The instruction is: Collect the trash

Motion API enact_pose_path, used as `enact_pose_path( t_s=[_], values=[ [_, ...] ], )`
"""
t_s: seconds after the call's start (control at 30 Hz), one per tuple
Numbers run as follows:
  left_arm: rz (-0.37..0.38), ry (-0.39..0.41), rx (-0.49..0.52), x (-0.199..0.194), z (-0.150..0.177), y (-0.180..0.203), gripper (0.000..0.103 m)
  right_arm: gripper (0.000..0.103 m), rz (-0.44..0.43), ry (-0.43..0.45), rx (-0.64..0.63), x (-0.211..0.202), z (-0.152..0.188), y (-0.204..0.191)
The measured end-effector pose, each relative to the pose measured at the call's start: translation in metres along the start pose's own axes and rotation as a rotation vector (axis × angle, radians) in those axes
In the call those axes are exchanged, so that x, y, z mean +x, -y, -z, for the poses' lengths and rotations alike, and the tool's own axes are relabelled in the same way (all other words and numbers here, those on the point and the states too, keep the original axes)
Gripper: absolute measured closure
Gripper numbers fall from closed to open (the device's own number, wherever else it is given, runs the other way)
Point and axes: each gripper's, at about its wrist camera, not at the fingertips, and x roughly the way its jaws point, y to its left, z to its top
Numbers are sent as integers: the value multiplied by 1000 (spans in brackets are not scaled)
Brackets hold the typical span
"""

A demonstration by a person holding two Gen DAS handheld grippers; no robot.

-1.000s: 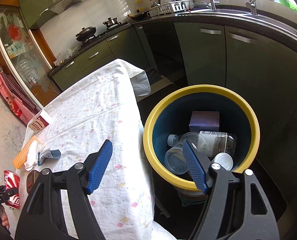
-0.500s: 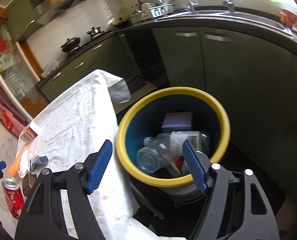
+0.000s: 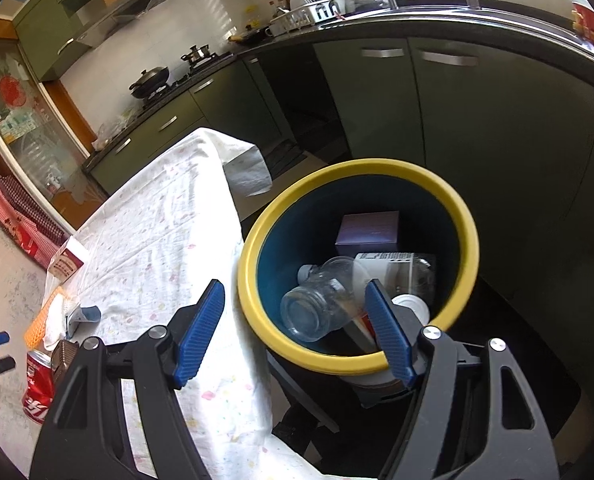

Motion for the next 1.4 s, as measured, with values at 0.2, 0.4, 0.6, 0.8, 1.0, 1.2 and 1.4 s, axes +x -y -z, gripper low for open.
enact_pose_path(
  t_s=[0.2,0.4,0.6,0.8,1.0,1.2,1.4],
  values=[
    [50,-170,-38,39,15,2,11,34,-1,2,-10,-4,1,-7],
    [144,-201,-96,56,20,-8,17,33,-2,5,-6,-6,0,-7],
    [169,-270,-105,74,25,-8,33,33,-11,-9,-6,-2,2,-6],
    [133,-244,-85,66,25,-8,34,33,-16,-9,5,-1,2,-2],
    [111,-136,-47,29,5,4,34,33,-23,-9,21,2,3,3],
    [188,-14,94,3,-48,50,33,33,-11,9,41,-3,4,14],
    [320,90,276,3,-128,133,33,33,40,47,95,-22,4,44]
  ],
)
